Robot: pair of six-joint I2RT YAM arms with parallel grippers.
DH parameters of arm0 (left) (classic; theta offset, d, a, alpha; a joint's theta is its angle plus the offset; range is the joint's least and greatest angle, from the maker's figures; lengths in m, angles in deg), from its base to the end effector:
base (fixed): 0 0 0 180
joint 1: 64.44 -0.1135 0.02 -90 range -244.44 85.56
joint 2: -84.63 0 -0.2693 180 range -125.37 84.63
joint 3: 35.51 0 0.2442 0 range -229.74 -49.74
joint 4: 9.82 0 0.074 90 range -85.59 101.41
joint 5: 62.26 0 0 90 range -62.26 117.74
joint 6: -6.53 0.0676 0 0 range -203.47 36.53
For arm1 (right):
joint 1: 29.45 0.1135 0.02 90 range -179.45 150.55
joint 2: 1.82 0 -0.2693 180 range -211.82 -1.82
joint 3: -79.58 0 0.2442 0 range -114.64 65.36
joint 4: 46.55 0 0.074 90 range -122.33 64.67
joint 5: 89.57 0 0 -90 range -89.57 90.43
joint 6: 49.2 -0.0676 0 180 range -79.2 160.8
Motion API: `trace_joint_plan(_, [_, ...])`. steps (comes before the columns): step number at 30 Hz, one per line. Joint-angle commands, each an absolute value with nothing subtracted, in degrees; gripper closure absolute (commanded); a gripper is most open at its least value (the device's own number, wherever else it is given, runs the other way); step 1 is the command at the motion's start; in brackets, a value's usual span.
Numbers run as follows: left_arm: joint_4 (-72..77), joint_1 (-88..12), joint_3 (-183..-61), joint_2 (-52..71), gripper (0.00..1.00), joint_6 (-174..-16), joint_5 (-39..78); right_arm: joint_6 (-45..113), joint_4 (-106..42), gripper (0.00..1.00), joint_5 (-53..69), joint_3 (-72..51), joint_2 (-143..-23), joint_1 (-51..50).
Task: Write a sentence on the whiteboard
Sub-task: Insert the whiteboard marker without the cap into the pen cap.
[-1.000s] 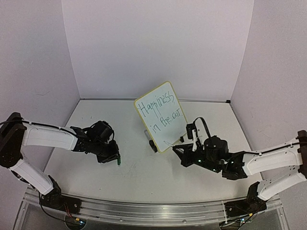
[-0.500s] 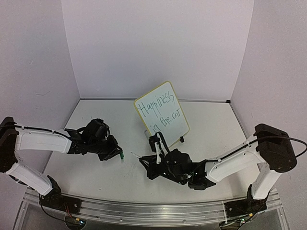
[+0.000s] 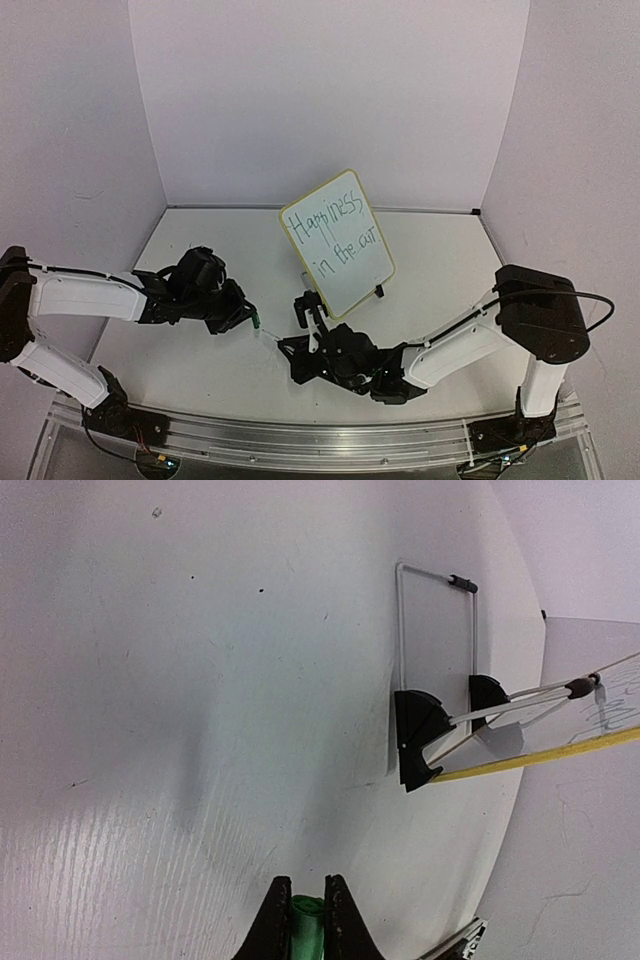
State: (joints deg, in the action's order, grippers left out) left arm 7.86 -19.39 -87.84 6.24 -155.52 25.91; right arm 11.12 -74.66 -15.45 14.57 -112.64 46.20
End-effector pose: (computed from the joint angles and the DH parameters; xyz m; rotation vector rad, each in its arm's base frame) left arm 0.2016 -0.2050 0.1721 -0.5854 2.5137 -0.9620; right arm 0.1216 0.4007 0.1478 -0.5885 1.9051 0.9844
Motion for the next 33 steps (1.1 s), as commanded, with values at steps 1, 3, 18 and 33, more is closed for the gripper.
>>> trace_joint_plan(1, [6.6,-19.4,-87.8,8.4,1.0,-156.1,25.9,10.6,-75.9,1.0,-16.9,12.1,-113.5,46.7])
trace_joint_plan(3, [6.8,-19.4,-87.7,8.7,1.0,-156.2,26.0,10.7,-75.7,1.0,-16.8,11.4,-113.9,46.7])
trace_joint_plan(18, [7.4,-19.4,-87.8,9.8,1.0,-156.2,26.0,10.4,-75.1,1.0,-17.5,9.8,-115.4,46.7])
trace_joint_plan(33, [8.0,-19.4,-87.5,10.6,1.0,-156.2,26.9,10.9,-75.5,1.0,-17.5,10.1,-114.7,46.8])
